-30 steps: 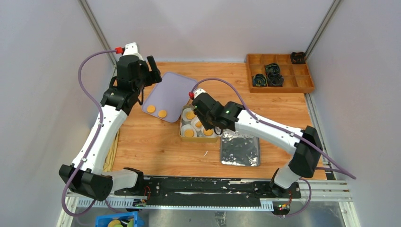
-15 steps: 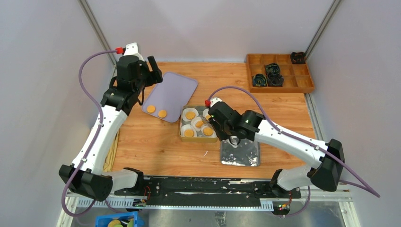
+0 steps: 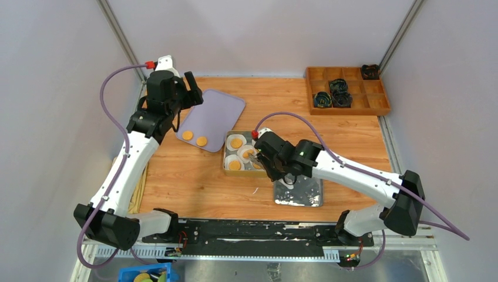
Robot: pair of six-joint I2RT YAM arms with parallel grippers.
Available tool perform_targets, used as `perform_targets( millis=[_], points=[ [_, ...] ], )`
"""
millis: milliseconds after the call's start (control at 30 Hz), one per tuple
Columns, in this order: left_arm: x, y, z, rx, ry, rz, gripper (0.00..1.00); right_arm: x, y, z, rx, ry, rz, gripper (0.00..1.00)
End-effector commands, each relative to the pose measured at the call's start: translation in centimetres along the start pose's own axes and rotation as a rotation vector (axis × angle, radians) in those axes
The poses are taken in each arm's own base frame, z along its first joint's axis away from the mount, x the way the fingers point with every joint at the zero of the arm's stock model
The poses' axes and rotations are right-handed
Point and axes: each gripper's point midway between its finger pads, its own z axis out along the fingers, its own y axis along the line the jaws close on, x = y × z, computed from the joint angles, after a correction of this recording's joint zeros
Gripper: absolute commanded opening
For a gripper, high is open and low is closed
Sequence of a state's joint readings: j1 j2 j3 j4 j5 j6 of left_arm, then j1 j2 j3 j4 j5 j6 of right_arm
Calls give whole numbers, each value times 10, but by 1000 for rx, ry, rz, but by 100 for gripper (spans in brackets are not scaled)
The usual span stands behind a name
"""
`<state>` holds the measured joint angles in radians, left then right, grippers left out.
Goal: Pack the cookies
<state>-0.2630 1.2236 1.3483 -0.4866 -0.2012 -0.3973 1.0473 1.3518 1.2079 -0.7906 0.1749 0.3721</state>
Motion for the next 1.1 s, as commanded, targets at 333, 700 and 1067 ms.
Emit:
perform_targets(
  millis=[333,700,1067],
  points=[
    [-6,4,-7,-4,-33,10,79,-9,2,-2,26,9,-15,0],
    [-4,3,-5,2,-29,7,79,-21,2,-10,31,-9,-22,0],
    [1,6,-2,-6,-18,14,79,-16,0,16,72,21,-40,0]
  ],
)
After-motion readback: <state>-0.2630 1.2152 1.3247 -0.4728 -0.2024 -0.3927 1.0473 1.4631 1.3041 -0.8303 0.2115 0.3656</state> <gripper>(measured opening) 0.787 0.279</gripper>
